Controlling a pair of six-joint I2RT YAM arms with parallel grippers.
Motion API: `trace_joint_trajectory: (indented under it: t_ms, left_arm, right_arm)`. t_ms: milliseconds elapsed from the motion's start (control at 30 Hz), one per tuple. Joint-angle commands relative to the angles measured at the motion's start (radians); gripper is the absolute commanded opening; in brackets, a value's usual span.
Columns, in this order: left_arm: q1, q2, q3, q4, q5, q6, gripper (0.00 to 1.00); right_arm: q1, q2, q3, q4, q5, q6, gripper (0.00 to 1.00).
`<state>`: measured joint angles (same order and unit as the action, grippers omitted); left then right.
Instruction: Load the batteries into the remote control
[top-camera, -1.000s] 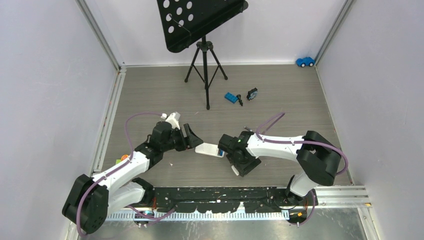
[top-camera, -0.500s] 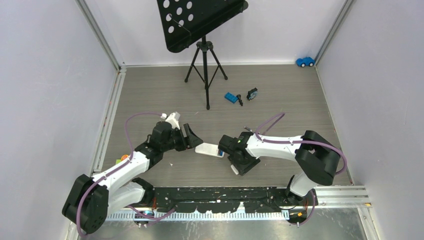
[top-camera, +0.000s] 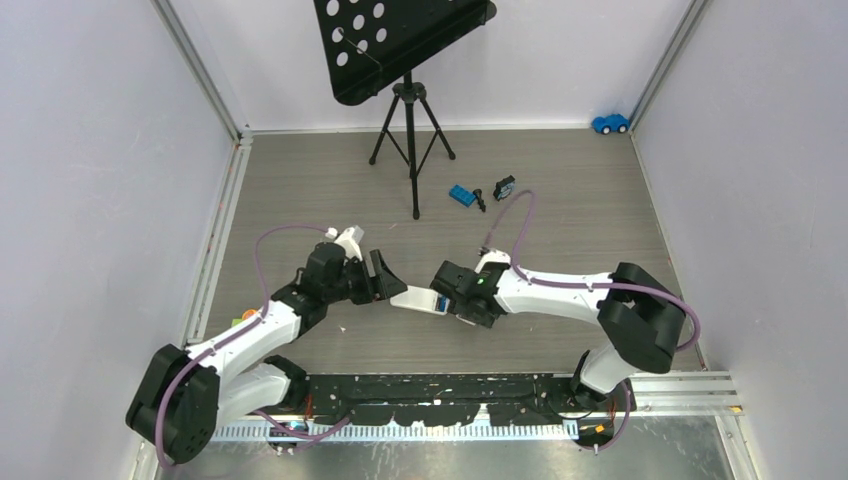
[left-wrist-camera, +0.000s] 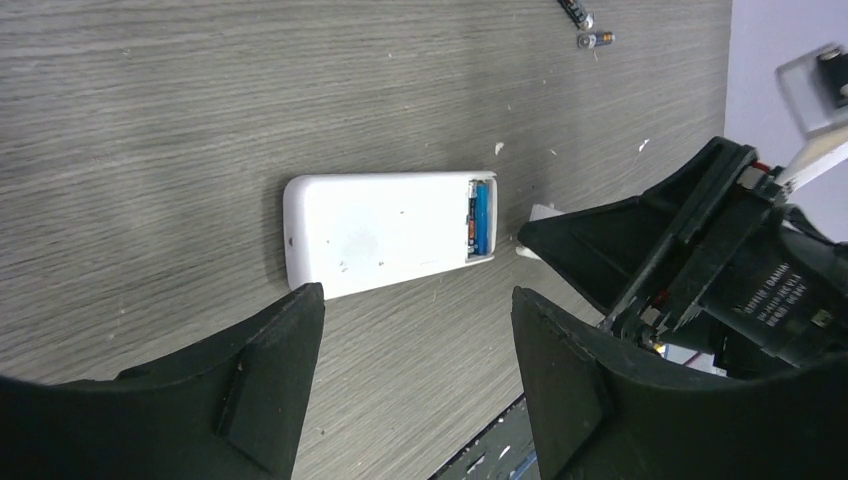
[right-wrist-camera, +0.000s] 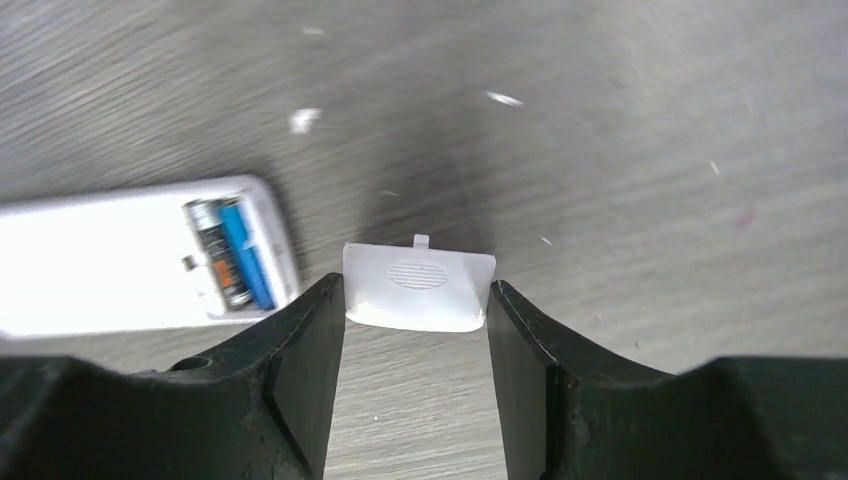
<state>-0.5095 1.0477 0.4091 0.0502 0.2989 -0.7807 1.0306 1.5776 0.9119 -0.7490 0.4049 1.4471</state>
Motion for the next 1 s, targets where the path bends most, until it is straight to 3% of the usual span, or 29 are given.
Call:
trace_joint_trajectory:
  t_ms: [0, 200, 433, 800, 967]
  left_arm:
    - [-0.003, 0.014, 0.076, -0.030, 0.077, 0.036, 0.71]
    - [-0.001, 0.088, 0.184, -0.126, 0.217, 0.010, 0.72]
    - [-0.001, 0.266, 0.278, -0.070, 0.449, -0.072, 0.71]
    - [-0.003, 0.336, 0.254, 0.055, 0.581, -0.152, 0.65]
    - [-0.003, 0.307, 0.266, -0.002, 0.565, -0.129, 0.66]
  right_arm:
    - [0.003, -0.115, -0.023, 0.219, 0.085, -0.485, 0.44]
    - [0.001, -0.265, -0.153, 0.456, 0.031, -0.804, 0.48]
    - [0.000, -0.320, -0.175, 0.564, -0.198, -1.066, 0.46]
    - [0.000, -0.378, -0.180, 0.656, -0.380, -1.319, 0.47]
    - [0.000, -0.364, -0.137, 0.671, -0.409, -1.340, 0.47]
